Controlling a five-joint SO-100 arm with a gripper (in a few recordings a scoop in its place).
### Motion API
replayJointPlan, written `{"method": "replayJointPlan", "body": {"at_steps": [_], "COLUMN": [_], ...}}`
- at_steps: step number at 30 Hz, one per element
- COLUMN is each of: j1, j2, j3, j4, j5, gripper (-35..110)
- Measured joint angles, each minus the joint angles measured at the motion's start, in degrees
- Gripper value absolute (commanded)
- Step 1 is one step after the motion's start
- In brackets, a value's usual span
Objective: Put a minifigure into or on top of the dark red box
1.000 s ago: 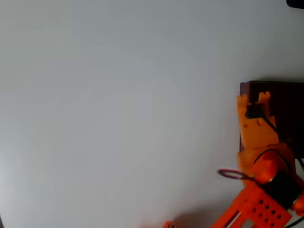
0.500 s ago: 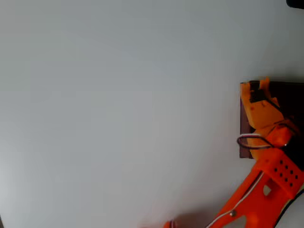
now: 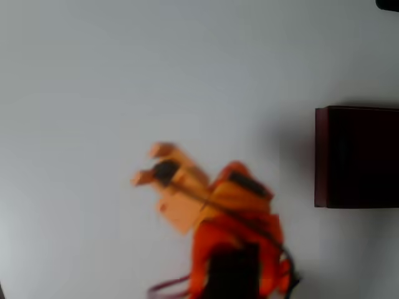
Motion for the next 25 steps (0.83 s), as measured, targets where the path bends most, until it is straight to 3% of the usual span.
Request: {"method": "replayJointPlan", "body": {"at_steps": [7,14,25], "j1": [-32.4,-52.1,-54.9], "j2": [35.1,51.6,59.2], "j3": [26.1,44.2,55.7], "j4": [-5.4,-8.2,-9.5], "j5": [-5.4,-15.1,-15.9], "gripper": [0,0,0]}}
